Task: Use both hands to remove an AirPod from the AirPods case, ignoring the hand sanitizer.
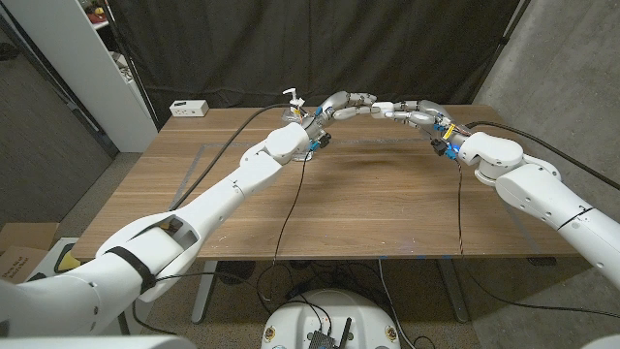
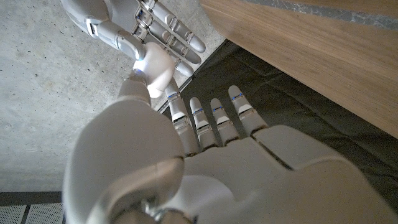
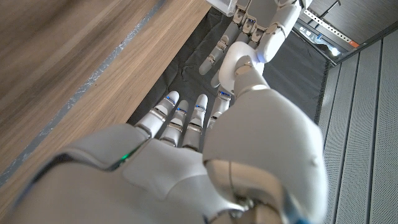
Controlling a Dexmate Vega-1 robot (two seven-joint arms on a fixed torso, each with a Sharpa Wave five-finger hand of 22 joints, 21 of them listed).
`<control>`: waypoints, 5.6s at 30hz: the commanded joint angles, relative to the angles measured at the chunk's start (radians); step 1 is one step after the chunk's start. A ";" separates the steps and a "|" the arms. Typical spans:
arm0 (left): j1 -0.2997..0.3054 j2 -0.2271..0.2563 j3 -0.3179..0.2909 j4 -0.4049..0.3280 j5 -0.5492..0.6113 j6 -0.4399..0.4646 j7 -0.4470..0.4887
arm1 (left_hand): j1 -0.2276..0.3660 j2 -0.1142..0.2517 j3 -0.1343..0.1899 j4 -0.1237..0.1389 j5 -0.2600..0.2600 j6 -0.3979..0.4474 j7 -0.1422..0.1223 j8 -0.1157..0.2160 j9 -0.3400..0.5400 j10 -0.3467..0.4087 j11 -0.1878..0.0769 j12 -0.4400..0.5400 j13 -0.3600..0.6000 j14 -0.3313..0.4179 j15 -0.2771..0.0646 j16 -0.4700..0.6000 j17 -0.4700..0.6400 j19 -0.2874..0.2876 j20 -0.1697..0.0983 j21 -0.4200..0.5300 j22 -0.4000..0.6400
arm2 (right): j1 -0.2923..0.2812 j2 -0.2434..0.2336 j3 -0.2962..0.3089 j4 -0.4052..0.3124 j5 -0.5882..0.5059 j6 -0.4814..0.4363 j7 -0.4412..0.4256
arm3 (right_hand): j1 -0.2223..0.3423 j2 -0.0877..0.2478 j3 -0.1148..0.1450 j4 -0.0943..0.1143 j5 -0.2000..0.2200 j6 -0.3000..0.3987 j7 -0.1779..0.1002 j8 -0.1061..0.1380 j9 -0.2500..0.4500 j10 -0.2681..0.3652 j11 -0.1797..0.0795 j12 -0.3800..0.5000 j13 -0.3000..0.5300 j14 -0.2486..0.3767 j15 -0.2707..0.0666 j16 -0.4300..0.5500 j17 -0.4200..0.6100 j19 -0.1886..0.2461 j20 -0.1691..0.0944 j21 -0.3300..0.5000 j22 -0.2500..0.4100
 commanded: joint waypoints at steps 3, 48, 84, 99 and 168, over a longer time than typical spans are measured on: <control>0.016 -0.010 -0.013 0.013 -0.003 -0.042 0.022 | 0.013 0.016 0.011 0.002 0.009 0.021 0.000 0.005 0.000 0.018 -0.003 0.007 0.003 0.022 -0.046 0.010 0.004 0.011 -0.004 0.009 0.002 | -0.005 -0.004 -0.003 -0.008 -0.001 -0.013 -0.009 | 0.008 0.008 0.003 0.005 0.004 0.019 -0.016 0.083 0.185 0.005 -0.001 -0.004 0.003 0.009 -0.069 0.007 0.001 0.001 0.009 -0.001 0.004; 0.038 -0.035 -0.028 0.008 -0.027 0.024 0.101 | -0.065 0.089 -0.013 0.092 -0.055 -0.023 0.030 -0.054 -0.020 0.076 0.009 0.015 -0.010 0.098 -0.044 0.013 0.004 0.028 -0.013 0.039 0.006 | 0.023 -0.012 -0.012 0.086 -0.001 0.043 0.093 | 0.007 0.011 -0.007 0.013 0.002 0.023 -0.037 0.072 0.188 -0.005 -0.032 -0.021 0.010 -0.003 -0.097 0.001 0.004 -0.020 0.009 -0.004 0.004; 0.055 0.026 -0.004 -0.045 0.455 -0.135 0.401 | 0.028 0.010 -0.027 0.018 -0.040 -0.068 -0.100 -0.016 -0.057 0.028 -0.021 -0.001 0.001 0.045 -0.073 -0.011 0.001 0.004 -0.011 0.033 -0.006 | -0.006 0.010 -0.030 -0.049 -0.144 -0.052 -0.165 | 0.019 0.006 -0.010 0.006 0.006 0.038 -0.019 0.064 0.187 0.024 -0.007 -0.021 0.013 0.023 -0.073 0.008 0.002 -0.010 0.022 0.001 0.003; 0.015 0.016 0.029 -0.007 0.456 -0.079 0.367 | 0.041 0.006 -0.034 0.012 -0.027 -0.011 -0.104 0.002 -0.060 0.023 -0.025 -0.002 0.003 0.034 -0.074 -0.012 0.003 -0.006 -0.008 0.029 -0.008 | -0.035 0.028 -0.016 -0.072 -0.184 -0.039 -0.227 | 0.022 0.006 -0.012 0.007 0.007 0.040 -0.018 0.061 0.190 0.029 -0.010 -0.024 0.014 0.032 -0.073 0.010 0.002 -0.006 0.023 0.002 0.003; -0.031 -0.039 0.050 0.092 0.419 -0.154 0.451 | 0.156 0.076 -0.035 -0.015 0.025 0.189 -0.028 0.084 -0.024 0.111 -0.067 0.030 0.010 0.113 -0.126 0.025 0.020 0.032 -0.046 0.063 0.004 | 0.022 0.043 -0.055 -0.011 -0.251 -0.082 -0.226 | 0.026 0.006 -0.019 0.009 0.009 0.047 -0.020 0.047 0.197 0.032 -0.009 -0.036 0.020 0.039 -0.084 0.006 0.003 -0.002 0.022 0.000 0.003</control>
